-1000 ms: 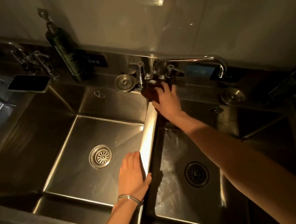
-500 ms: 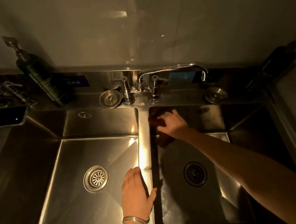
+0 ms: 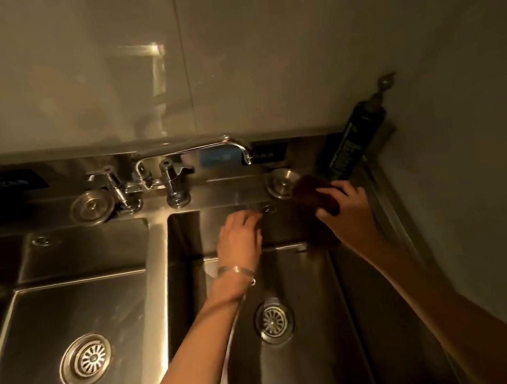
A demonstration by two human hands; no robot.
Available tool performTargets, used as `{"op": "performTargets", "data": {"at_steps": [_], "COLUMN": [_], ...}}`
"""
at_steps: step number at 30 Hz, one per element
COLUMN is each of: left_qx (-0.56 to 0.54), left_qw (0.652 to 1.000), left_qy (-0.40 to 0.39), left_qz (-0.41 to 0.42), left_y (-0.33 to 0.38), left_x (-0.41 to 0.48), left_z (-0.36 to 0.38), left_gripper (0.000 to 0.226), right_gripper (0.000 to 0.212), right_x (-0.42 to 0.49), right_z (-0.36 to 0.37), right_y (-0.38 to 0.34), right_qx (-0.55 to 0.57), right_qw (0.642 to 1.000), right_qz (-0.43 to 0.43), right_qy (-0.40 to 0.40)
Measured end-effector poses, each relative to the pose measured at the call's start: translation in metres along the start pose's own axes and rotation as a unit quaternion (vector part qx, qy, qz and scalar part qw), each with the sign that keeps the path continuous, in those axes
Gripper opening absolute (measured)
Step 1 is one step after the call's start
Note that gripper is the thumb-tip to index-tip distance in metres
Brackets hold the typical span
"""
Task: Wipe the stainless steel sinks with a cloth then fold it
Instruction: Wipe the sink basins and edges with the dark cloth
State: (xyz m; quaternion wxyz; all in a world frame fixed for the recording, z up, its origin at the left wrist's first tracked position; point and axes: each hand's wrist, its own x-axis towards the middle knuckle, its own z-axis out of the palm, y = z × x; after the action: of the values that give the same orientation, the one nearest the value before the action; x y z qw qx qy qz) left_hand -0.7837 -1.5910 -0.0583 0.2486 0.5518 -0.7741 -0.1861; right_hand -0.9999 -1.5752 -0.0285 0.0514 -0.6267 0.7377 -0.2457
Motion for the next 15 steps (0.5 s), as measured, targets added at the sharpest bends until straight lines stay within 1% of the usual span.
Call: {"op": "performTargets", "data": {"at_steps": [1, 4, 6, 7, 9, 12, 15], "left_qx": [0.006, 0.049, 0.085, 0.096, 0.097, 0.076, 0.111], "left_qw": [1.000, 0.998, 0.995, 0.993, 0.992, 0.991, 0.989], "left_qy": [-0.009, -0.038, -0.058, -0.064, -0.078, -0.099, -0.093], "left_qz": [0.004, 0.015, 0.016, 0.020, 0.012, -0.041, -0.040], "left_y": [0.009, 0.027, 0.033, 0.032, 0.030, 0.022, 0.023], "left_x": [0.017, 0.063, 0.088, 0.098, 0.115, 0.132, 0.136], "left_z": [0.007, 0.029, 0.044, 0.052, 0.069, 0.089, 0.094], "left_gripper": [0.031, 0.034, 0.039, 0.040, 0.038, 0.037, 0.036], "right_gripper": [0.047, 0.041, 0.040, 0.040, 0.043, 0.056, 0.060], "right_x": [0.007, 0.024, 0.029, 0.030, 0.030, 0.030, 0.030], "right_z": [-0.002, -0.008, -0.013, -0.015, -0.014, -0.011, -0.006], "right_y": [0.006, 0.020, 0.027, 0.031, 0.045, 0.061, 0.071], "right_qx": [0.007, 0.021, 0.019, 0.012, -0.012, 0.001, 0.009], "right_qw": [1.000, 0.997, 0.997, 0.997, 0.998, 0.999, 0.997], "right_qz": [-0.002, -0.030, -0.036, -0.044, -0.054, 0.008, 0.014], "right_qy": [0.018, 0.072, 0.072, 0.060, 0.011, -0.051, -0.079]}}
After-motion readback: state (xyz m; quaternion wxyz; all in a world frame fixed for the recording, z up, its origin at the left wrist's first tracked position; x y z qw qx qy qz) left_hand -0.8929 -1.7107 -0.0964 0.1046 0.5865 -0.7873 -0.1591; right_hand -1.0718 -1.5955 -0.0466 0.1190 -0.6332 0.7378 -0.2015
